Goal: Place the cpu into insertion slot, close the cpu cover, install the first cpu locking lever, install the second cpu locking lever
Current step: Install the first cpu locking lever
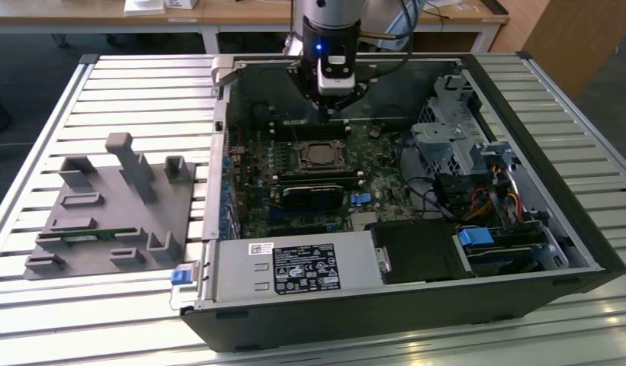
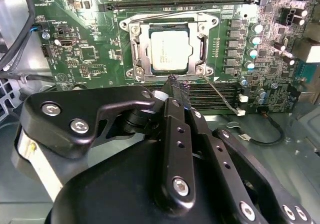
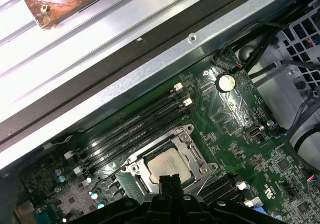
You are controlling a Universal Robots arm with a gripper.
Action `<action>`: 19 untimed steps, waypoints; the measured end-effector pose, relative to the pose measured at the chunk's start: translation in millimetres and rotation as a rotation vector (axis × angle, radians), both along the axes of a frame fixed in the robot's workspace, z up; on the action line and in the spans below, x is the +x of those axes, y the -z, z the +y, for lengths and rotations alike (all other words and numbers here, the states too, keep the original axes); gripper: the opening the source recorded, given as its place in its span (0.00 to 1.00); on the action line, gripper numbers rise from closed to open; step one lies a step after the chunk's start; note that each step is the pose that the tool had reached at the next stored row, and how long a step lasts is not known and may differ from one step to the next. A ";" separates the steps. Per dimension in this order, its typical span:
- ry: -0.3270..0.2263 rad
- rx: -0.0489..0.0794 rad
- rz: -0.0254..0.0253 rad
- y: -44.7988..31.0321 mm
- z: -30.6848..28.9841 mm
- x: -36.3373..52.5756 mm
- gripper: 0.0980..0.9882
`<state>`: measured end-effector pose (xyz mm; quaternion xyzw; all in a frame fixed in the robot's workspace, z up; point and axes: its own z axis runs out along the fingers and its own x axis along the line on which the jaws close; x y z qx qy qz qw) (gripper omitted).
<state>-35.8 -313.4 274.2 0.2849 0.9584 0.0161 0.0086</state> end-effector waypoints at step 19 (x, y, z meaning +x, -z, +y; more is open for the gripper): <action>-0.268 0.000 0.0000 0.1 0.0 0.0 0.01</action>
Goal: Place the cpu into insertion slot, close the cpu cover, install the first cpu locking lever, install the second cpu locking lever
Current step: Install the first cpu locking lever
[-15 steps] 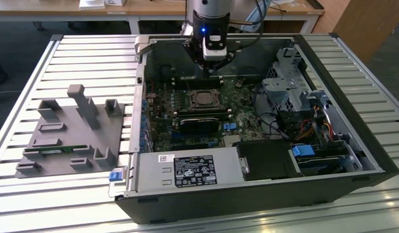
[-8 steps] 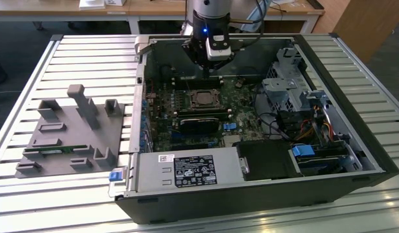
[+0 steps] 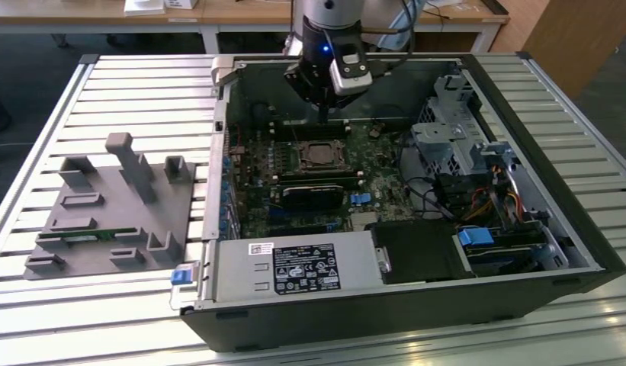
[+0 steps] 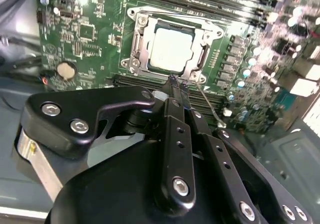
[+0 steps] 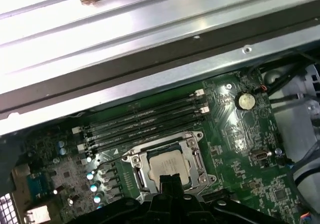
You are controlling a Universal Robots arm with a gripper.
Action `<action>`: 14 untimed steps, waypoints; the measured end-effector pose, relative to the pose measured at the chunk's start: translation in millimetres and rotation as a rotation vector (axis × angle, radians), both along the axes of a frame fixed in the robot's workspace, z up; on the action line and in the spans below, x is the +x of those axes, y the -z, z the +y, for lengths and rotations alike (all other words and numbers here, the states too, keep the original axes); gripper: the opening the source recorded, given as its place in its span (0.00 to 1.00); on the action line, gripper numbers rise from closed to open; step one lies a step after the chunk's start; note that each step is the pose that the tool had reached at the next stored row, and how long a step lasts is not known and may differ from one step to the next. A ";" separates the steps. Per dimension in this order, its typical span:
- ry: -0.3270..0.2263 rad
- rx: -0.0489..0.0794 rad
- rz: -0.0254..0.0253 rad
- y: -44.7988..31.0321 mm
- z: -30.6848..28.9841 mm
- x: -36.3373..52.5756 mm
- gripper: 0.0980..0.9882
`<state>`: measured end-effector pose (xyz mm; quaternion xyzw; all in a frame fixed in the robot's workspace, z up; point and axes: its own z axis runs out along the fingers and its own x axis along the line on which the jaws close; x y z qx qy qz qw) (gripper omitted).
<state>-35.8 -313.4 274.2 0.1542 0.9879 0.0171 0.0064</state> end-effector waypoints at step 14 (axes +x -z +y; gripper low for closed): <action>-0.216 0.000 -0.0013 0.1 0.0 0.0 0.01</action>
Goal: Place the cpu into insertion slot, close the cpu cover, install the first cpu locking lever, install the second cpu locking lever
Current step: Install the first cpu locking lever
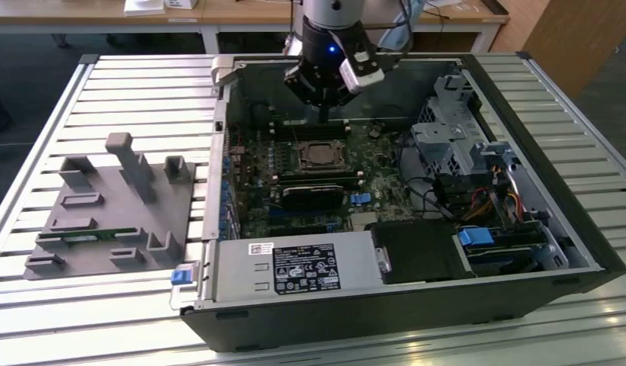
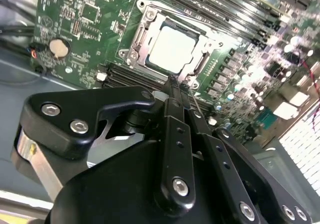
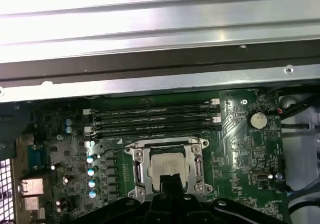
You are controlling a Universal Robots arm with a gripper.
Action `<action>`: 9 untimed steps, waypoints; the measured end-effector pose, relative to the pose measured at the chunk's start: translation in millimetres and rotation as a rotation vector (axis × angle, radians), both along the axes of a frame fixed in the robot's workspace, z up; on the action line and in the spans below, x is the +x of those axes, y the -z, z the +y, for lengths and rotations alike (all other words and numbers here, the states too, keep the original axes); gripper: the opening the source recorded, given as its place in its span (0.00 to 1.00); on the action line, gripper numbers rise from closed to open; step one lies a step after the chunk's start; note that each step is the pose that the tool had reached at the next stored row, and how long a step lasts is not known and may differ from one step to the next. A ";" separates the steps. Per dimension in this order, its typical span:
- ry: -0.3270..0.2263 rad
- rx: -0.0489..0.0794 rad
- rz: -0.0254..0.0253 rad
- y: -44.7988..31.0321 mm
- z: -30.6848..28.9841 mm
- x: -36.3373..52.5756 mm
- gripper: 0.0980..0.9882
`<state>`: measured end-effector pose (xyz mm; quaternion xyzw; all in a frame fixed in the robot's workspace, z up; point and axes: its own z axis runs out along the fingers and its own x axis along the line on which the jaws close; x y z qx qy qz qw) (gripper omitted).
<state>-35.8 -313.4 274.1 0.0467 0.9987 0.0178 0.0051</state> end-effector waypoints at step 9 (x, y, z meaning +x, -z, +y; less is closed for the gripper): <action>-0.155 0.000 -0.0001 0.3 0.0 0.0 0.01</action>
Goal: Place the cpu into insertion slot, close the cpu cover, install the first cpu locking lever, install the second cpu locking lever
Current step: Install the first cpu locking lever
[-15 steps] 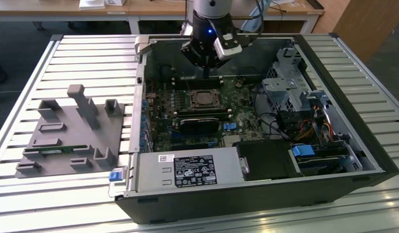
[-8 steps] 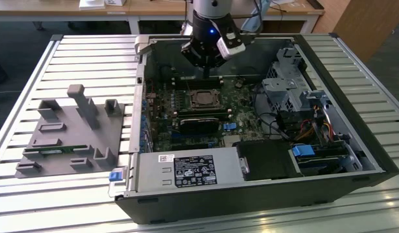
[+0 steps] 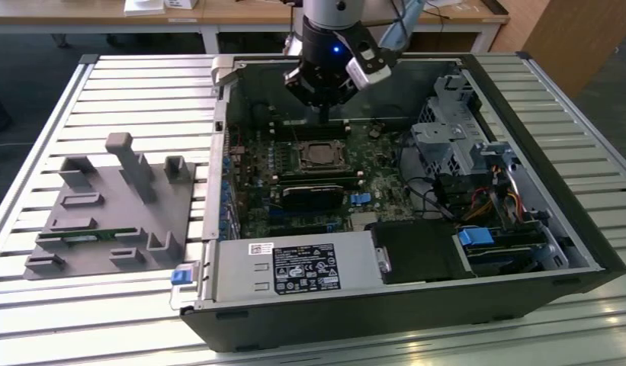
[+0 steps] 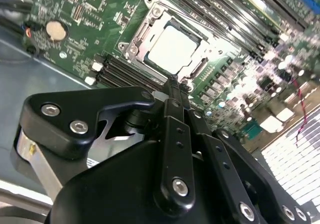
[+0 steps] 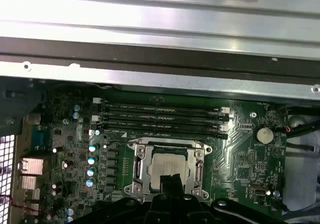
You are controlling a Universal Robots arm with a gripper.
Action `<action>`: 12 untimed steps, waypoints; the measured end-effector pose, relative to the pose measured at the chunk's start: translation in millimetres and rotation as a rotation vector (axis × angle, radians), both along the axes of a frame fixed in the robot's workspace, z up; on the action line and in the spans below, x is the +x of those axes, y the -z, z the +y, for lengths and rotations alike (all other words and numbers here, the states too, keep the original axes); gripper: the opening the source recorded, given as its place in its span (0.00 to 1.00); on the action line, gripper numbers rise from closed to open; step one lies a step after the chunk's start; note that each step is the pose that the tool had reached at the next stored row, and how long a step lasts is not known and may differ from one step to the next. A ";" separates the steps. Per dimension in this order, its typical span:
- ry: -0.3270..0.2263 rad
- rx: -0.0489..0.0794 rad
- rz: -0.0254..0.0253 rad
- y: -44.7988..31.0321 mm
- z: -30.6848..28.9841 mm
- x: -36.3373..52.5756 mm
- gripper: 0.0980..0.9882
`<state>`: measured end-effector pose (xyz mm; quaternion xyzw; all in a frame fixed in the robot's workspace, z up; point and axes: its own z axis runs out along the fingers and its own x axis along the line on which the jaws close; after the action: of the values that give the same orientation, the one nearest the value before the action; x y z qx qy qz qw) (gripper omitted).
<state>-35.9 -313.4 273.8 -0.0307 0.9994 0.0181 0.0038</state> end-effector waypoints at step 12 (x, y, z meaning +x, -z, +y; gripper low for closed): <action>-0.096 0.000 -0.0072 1.0 0.0 -16.4 0.01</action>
<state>-52.2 -313.4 272.8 -0.0785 0.9967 0.0180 0.0065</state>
